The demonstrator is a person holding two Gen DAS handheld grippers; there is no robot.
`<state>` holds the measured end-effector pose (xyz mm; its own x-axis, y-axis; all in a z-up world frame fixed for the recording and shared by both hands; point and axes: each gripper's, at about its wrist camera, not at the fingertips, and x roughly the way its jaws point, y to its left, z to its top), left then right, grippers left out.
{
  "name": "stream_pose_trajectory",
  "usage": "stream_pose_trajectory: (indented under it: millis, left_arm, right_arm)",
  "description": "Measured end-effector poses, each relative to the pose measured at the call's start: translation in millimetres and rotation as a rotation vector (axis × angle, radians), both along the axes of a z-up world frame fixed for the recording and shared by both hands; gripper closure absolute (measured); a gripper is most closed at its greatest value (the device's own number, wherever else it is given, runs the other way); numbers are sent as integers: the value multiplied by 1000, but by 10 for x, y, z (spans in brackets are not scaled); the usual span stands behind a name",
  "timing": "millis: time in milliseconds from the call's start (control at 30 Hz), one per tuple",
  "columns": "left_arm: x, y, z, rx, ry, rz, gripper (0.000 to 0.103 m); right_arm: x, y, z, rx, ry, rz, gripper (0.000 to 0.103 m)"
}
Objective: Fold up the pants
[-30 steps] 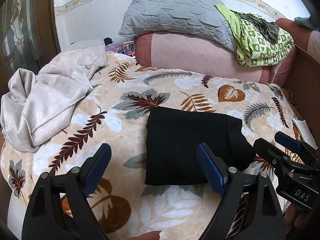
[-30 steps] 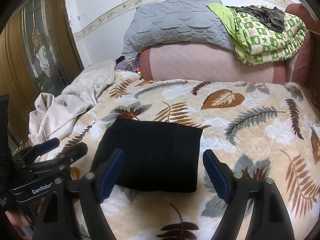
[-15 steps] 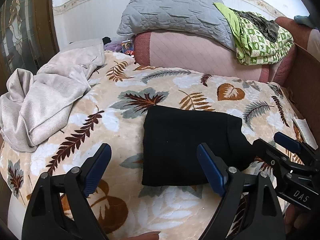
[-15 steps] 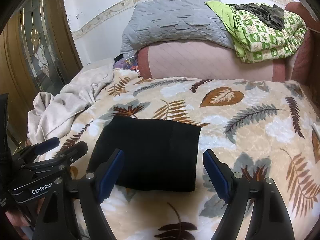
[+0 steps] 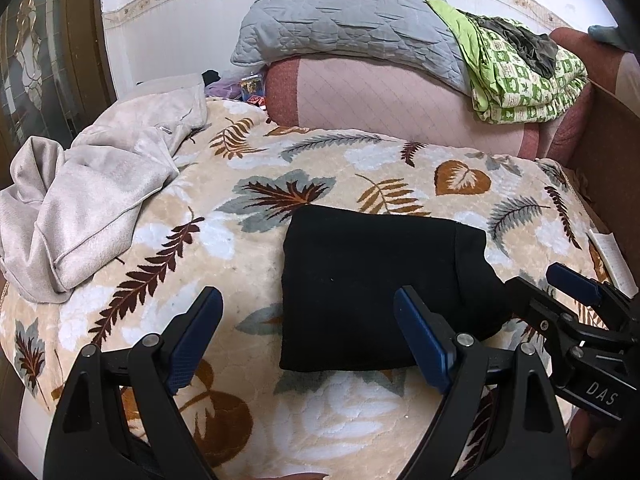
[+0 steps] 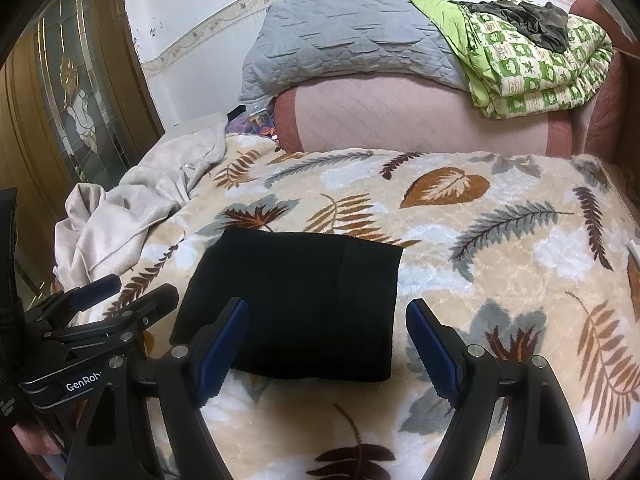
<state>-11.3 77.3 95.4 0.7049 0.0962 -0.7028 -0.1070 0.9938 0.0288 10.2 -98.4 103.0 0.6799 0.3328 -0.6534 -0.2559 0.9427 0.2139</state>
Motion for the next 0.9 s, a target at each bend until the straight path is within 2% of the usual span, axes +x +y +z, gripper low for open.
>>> stream_pose_trajectory:
  millis: [900]
  left_arm:
    - [7,-5,-39,4,9,-1,15]
  right_arm:
    - [24,73,-51,2,15,18,21]
